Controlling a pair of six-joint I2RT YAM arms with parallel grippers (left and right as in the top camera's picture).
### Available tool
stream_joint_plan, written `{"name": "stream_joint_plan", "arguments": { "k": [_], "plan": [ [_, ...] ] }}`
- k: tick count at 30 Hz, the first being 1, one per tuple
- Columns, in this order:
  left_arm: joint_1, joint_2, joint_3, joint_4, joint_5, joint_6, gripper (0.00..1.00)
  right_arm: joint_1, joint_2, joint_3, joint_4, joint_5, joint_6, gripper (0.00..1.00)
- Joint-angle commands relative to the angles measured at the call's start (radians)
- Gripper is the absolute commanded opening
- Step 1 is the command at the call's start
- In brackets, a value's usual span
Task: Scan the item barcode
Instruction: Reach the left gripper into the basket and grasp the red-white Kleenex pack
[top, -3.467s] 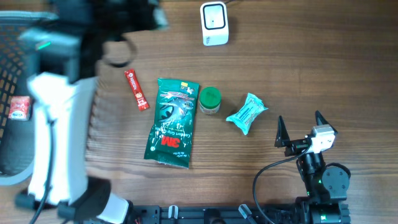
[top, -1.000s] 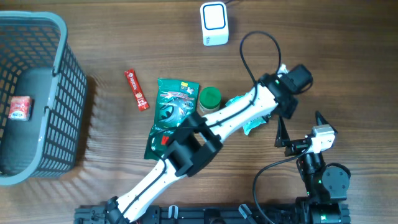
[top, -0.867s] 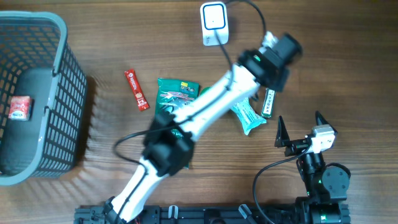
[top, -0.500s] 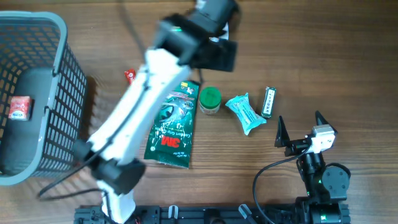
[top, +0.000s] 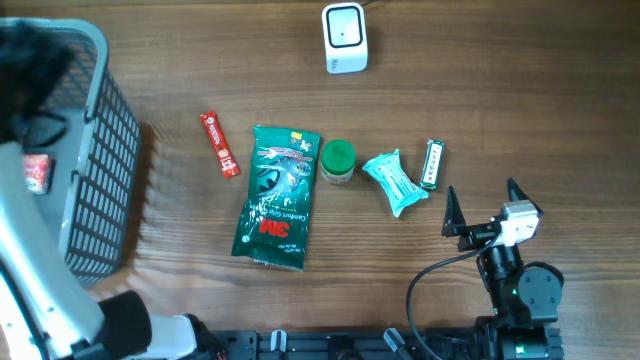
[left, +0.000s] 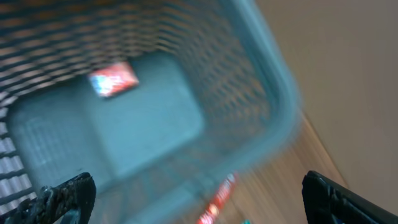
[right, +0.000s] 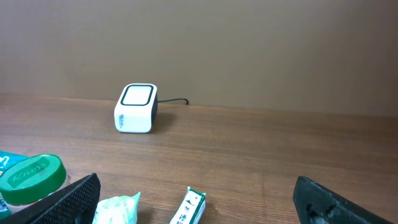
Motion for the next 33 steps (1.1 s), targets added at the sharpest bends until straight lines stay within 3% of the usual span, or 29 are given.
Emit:
{"name": "stream_joint_plan", "arguments": {
  "k": [1, 9, 17, 33],
  "plan": [
    [0.131, 0.027, -0.149, 0.062, -0.001, -0.092, 1.00, -0.004, -0.006, -0.001, 0.005, 0.010, 0.013, 1.00],
    [0.334, 0.027, -0.582, 0.409, 0.072, -0.134, 1.00, -0.004, -0.005, -0.001, 0.005, 0.010, 0.013, 1.00],
    [0.425, 0.055, -0.922, 0.778, 0.072, -0.136, 1.00, -0.004, -0.005, -0.001, 0.005, 0.010, 0.013, 1.00],
    [0.443, 0.304, -0.938, 1.074, 0.069, -0.075, 0.95, -0.004, -0.006, -0.001, 0.005, 0.010, 0.013, 1.00]
  ]
}}
